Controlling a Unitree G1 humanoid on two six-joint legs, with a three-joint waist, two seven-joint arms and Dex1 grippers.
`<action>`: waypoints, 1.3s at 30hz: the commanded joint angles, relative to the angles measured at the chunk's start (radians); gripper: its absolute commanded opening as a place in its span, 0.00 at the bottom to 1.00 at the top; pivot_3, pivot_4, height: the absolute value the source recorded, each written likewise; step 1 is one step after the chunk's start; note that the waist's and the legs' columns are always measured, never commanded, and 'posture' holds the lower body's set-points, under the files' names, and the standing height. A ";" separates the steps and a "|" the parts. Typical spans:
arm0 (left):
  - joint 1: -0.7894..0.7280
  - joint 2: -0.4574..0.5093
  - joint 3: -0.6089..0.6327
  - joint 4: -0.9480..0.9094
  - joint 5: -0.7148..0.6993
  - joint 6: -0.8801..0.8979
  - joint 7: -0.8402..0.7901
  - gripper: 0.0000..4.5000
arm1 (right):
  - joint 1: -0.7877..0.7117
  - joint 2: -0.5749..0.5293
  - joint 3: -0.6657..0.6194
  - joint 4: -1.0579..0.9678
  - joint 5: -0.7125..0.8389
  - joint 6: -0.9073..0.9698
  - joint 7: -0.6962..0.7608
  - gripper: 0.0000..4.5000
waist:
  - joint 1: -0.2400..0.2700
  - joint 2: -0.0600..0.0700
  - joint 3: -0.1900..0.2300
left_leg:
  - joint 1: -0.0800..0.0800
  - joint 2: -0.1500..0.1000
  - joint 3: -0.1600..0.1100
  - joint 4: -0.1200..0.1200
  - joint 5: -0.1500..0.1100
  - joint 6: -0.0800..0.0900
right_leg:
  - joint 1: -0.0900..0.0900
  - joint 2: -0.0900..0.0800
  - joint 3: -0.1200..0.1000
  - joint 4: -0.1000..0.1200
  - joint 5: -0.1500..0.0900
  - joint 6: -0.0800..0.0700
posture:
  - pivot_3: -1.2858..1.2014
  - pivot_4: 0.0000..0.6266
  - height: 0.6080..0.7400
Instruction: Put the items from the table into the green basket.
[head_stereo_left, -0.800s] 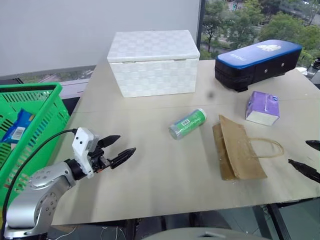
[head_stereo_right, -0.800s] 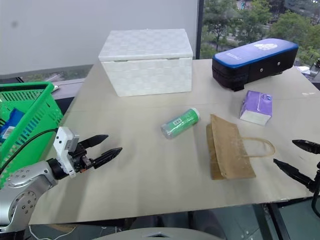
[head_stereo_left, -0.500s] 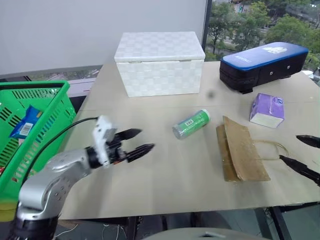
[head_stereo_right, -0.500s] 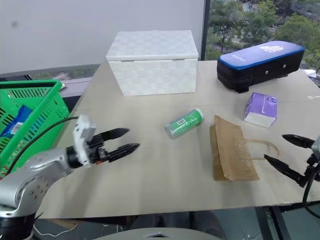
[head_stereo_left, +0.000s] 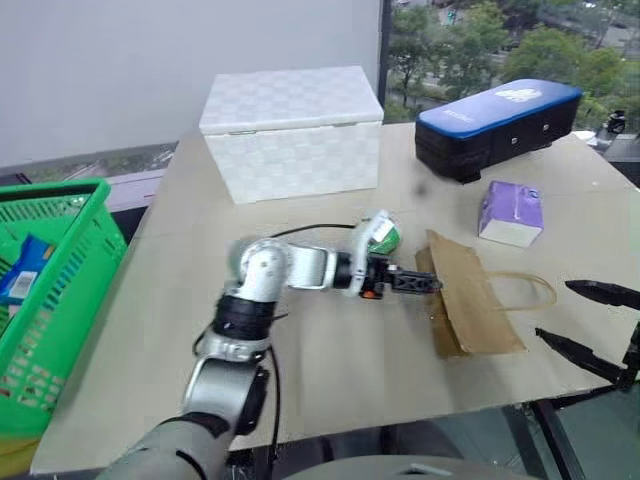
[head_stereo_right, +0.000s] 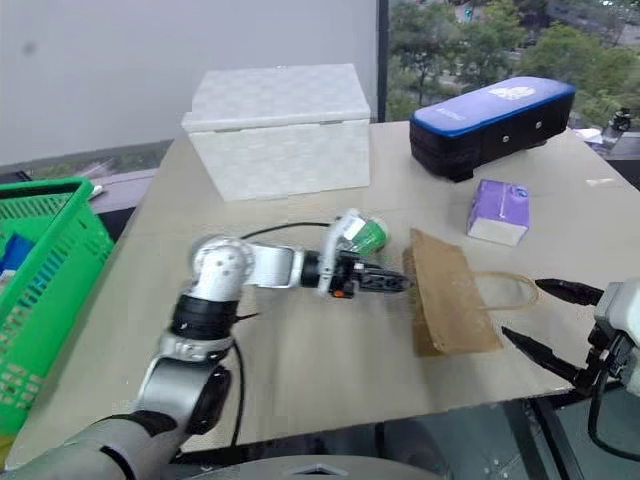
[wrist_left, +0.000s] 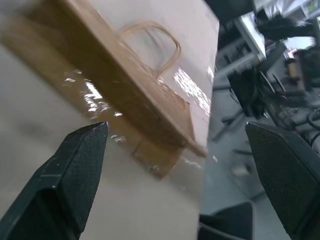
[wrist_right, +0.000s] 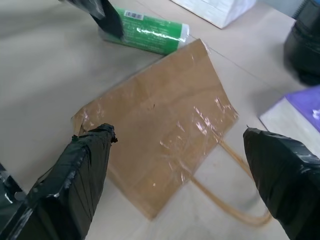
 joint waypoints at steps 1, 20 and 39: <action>-0.048 -0.060 -0.037 0.114 0.104 -0.079 0.014 1.00 | 0.025 0.014 -0.053 -0.050 0.019 -0.004 -0.015 0.99 | -0.019 0.000 0.000 | 0.000 0.000 -0.002 0.000 0.000 0.000 | 0.000 0.002 0.002 0.000 0.000 0.000 | 0.40 0.04 1.00; -0.008 0.029 0.009 -0.042 0.212 -0.225 -0.184 0.02 | 0.010 0.040 0.002 -0.083 0.023 -0.015 -0.079 1.00 | -0.154 -0.004 0.004 | 0.000 0.000 -0.003 -0.002 0.000 0.000 | 0.000 0.007 0.011 0.001 -0.001 0.001 | 0.40 0.03 1.00; 0.131 0.342 0.853 -0.090 0.172 -0.212 0.222 0.02 | -0.358 -0.007 0.342 0.089 0.008 -0.046 -0.062 1.00 | 0.053 -0.007 0.003 | -0.001 0.001 -0.007 0.000 0.000 -0.001 | -0.007 0.004 0.010 0.002 0.000 0.000 | 0.51 0.00 1.00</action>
